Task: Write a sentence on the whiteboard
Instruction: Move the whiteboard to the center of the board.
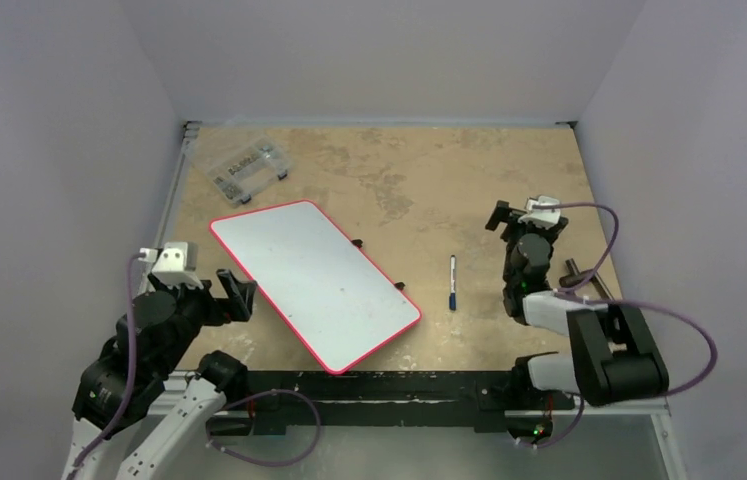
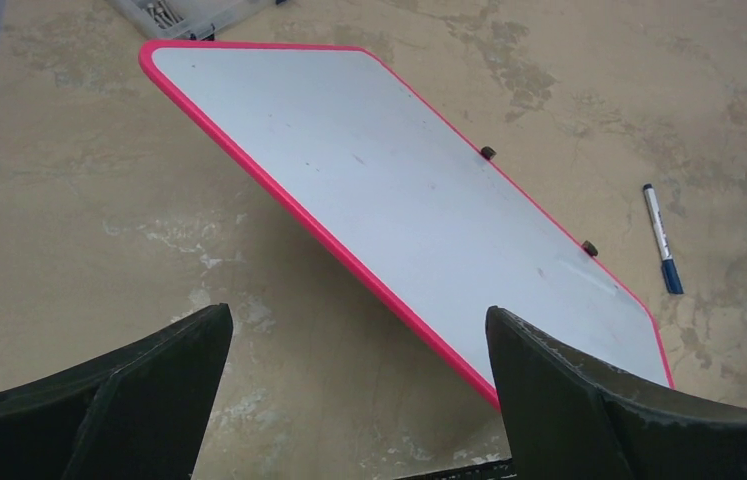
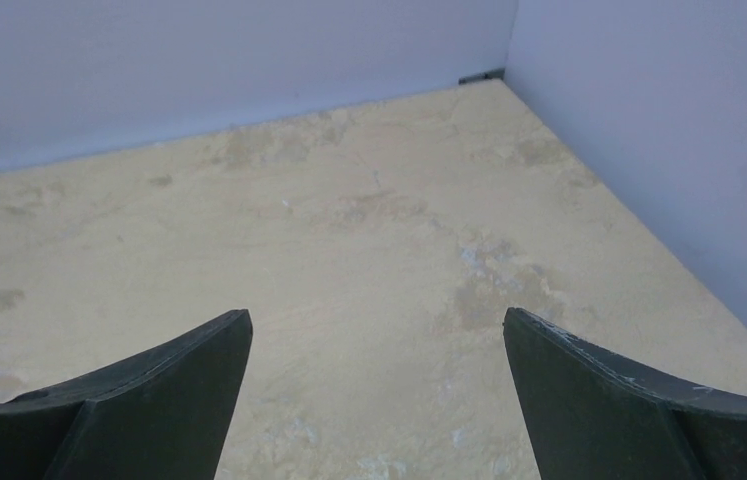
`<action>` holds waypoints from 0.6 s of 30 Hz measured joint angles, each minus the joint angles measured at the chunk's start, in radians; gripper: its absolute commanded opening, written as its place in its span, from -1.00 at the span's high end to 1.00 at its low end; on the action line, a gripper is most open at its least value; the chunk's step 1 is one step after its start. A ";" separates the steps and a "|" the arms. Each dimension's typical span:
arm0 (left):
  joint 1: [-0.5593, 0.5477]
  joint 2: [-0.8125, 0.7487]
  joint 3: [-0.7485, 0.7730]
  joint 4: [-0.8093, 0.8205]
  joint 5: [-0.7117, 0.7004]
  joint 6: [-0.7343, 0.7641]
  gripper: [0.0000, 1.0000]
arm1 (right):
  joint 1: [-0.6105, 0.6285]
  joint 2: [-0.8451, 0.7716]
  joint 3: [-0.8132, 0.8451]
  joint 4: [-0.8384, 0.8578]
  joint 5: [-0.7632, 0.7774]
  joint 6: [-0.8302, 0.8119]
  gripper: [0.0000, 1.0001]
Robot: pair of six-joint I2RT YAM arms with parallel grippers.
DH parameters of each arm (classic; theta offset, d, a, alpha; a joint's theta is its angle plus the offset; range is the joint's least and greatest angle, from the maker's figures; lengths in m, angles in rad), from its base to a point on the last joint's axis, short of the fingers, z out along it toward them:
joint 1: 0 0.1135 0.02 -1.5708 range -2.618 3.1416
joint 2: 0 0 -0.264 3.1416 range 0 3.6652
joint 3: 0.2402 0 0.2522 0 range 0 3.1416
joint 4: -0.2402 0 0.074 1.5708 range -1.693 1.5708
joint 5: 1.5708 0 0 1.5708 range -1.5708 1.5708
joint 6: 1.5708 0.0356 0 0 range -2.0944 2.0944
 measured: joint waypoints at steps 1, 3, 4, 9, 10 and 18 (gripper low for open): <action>0.000 0.021 0.029 -0.016 -0.002 -0.024 -0.94 | 0.006 -0.072 0.009 -0.071 0.018 0.010 -0.98; 0.000 0.065 0.089 -0.047 0.001 -0.075 -0.93 | 0.015 -0.211 0.074 -0.257 0.027 0.053 -0.98; 0.000 0.087 0.119 -0.064 0.003 -0.105 -0.92 | 0.016 -0.277 0.137 -0.364 0.026 0.085 -0.98; 0.001 0.183 0.229 -0.156 0.037 -0.284 -0.79 | 0.016 -0.456 0.447 -0.764 -0.014 0.214 -0.98; 0.001 0.192 0.230 -0.169 0.048 -0.320 -0.75 | 0.017 -0.479 0.496 -0.856 -0.021 0.248 -0.98; 0.003 0.198 0.167 -0.224 0.117 -0.560 -0.55 | 0.017 -0.478 0.609 -1.334 -0.124 0.385 -0.98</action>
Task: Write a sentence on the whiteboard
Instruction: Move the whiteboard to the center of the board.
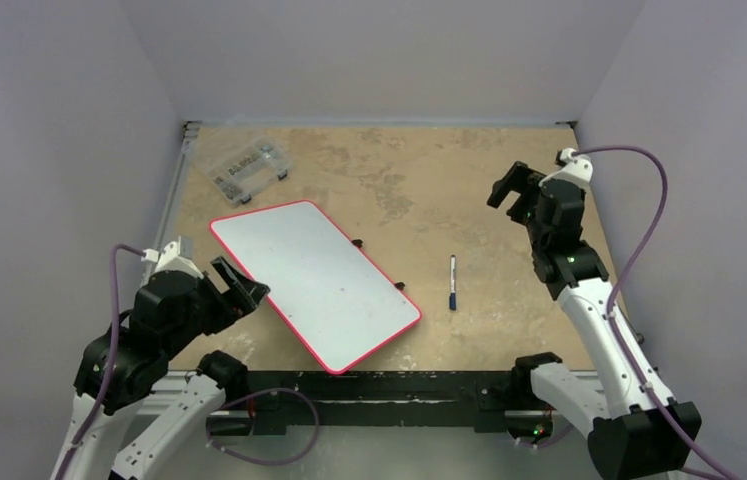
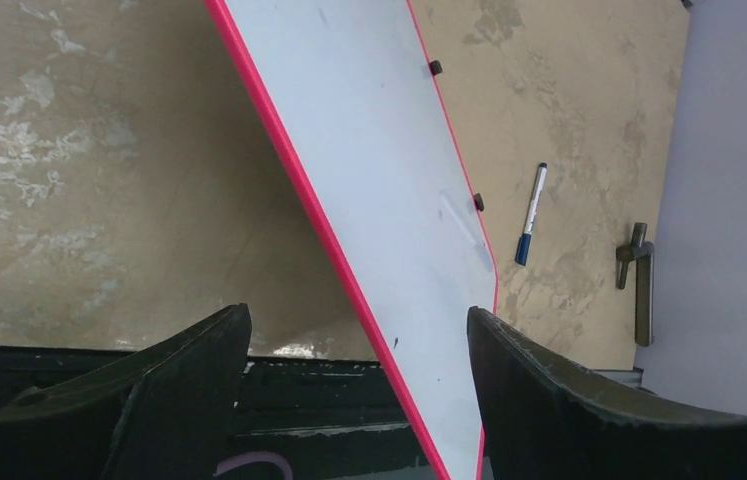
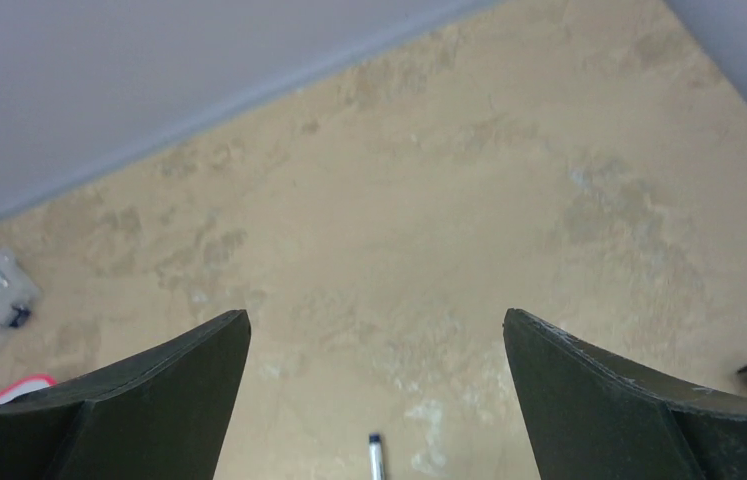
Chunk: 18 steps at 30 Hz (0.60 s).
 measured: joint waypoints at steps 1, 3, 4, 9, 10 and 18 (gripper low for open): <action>0.001 -0.001 -0.016 0.001 0.004 -0.015 -0.54 | 0.000 0.005 0.002 -0.050 -0.022 0.009 -0.98; 0.001 -0.002 -0.051 0.013 0.014 -0.041 -0.51 | 0.001 0.013 0.011 -0.136 -0.060 0.026 -0.98; 0.001 -0.001 -0.065 0.020 0.018 -0.051 -0.48 | 0.001 0.014 0.015 -0.167 -0.079 0.032 -0.98; 0.001 0.006 -0.145 0.087 0.024 -0.092 -0.21 | 0.001 -0.003 0.030 -0.273 -0.150 0.047 -0.98; 0.001 0.006 -0.159 0.105 0.024 -0.093 -0.11 | 0.001 -0.009 0.030 -0.285 -0.154 0.049 -0.98; 0.001 0.069 -0.232 0.246 0.010 -0.086 0.47 | 0.001 -0.029 0.030 -0.325 -0.221 0.053 -0.98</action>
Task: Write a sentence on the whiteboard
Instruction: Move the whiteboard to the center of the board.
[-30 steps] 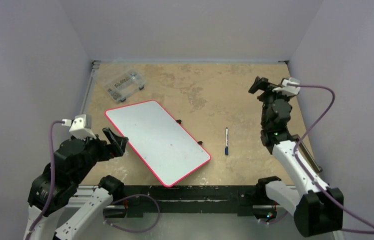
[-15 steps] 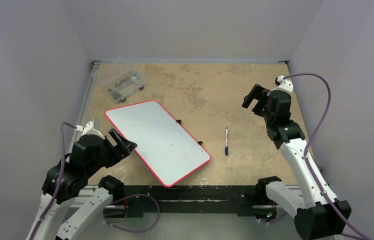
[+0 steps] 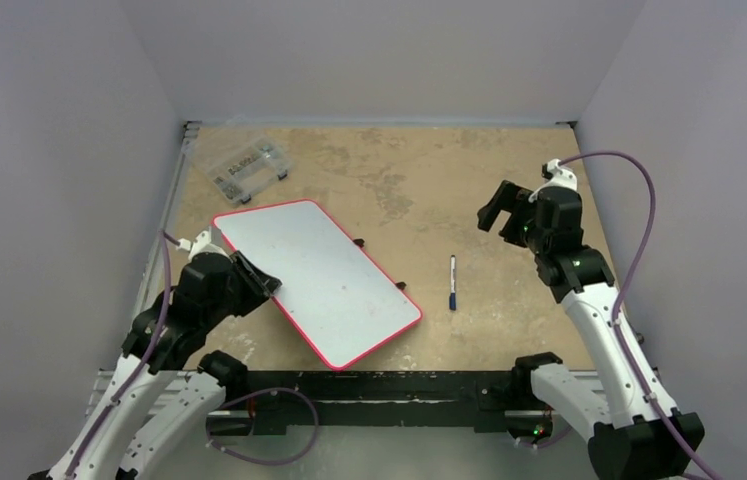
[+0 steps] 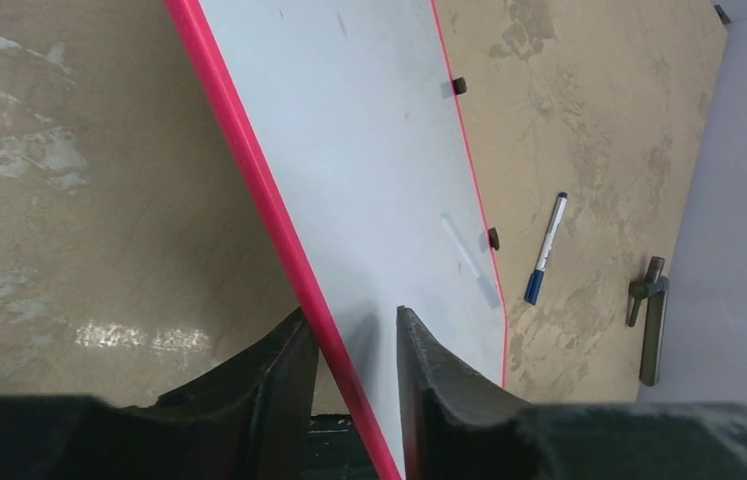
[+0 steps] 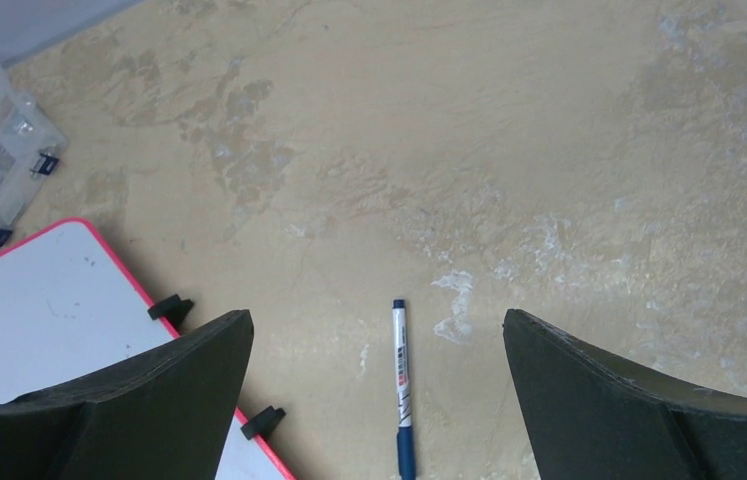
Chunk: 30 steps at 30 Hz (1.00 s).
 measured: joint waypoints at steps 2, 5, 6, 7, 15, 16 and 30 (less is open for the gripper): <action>0.001 0.024 -0.014 0.023 -0.006 0.008 0.71 | 0.000 0.009 -0.001 -0.011 -0.019 0.003 -0.97; 0.002 0.059 -0.019 0.068 -0.005 0.014 0.93 | 0.000 0.018 -0.008 -0.018 -0.046 0.008 -0.98; 0.002 0.066 -0.018 0.089 -0.004 0.012 0.99 | 0.000 0.019 -0.013 -0.021 -0.055 0.009 -0.98; 0.003 0.078 -0.016 0.114 -0.001 0.011 1.00 | 0.000 0.020 -0.016 -0.025 -0.059 0.009 -0.98; 0.001 0.190 0.035 0.192 0.101 0.107 1.00 | 0.000 0.031 -0.043 -0.038 -0.077 0.008 -0.98; 0.002 0.211 0.050 0.192 0.109 0.122 1.00 | 0.000 0.033 -0.043 -0.038 -0.079 0.008 -0.97; 0.042 0.438 0.252 0.144 0.189 0.272 1.00 | 0.000 0.034 -0.043 -0.052 -0.084 0.004 -0.98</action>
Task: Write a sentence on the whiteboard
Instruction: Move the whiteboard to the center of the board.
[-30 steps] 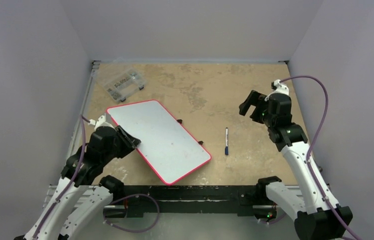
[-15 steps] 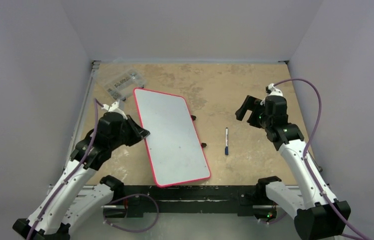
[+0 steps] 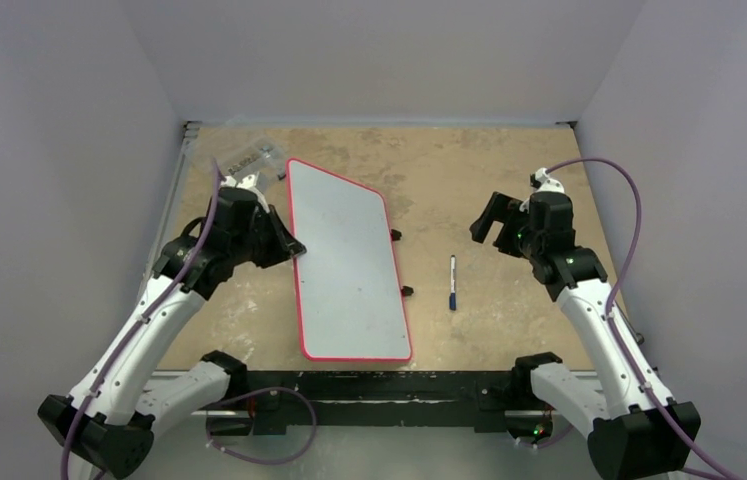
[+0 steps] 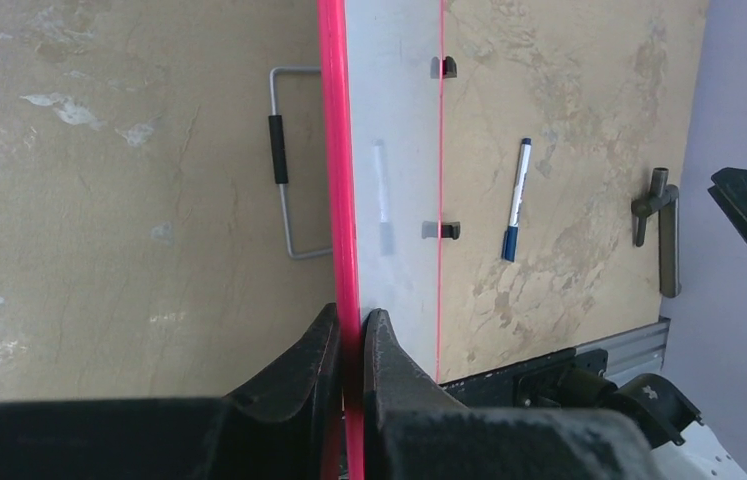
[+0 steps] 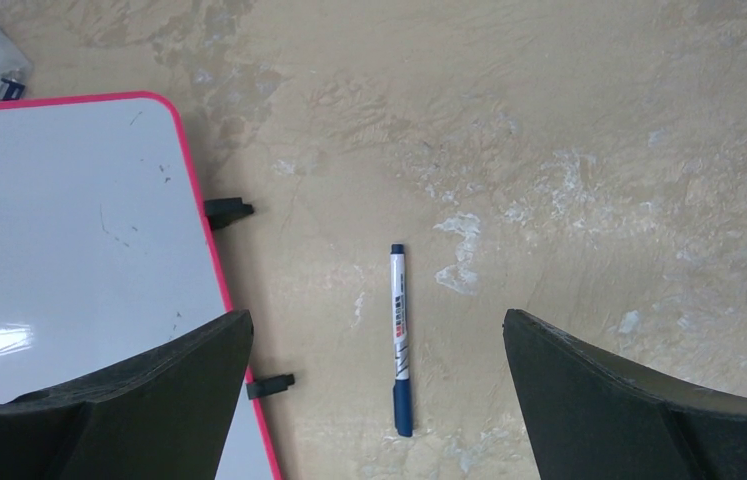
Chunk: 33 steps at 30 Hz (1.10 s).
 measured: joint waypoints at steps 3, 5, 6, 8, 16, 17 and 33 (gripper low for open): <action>0.033 0.050 0.057 -0.043 0.034 0.026 1.00 | 0.000 -0.001 0.000 -0.002 0.000 0.000 -0.98; 0.056 0.093 0.104 -0.061 0.060 0.053 1.00 | 0.000 -0.001 0.000 -0.007 0.000 -0.001 -0.97; 0.069 0.121 0.134 -0.072 0.076 0.072 1.00 | 0.000 -0.002 0.000 -0.010 0.000 -0.003 -0.98; 0.090 0.187 0.202 -0.100 0.108 0.113 1.00 | 0.000 -0.002 0.000 -0.014 0.000 -0.005 -0.98; 0.119 0.386 0.390 -0.175 0.224 0.262 1.00 | 0.000 -0.022 -0.002 -0.034 0.000 -0.010 -0.98; 0.124 0.404 0.407 -0.180 0.244 0.282 1.00 | 0.000 -0.024 -0.002 -0.035 0.000 -0.011 -0.98; 0.138 0.733 0.745 -0.281 0.447 0.515 1.00 | 0.000 -0.032 -0.040 -0.036 -0.011 -0.014 -0.97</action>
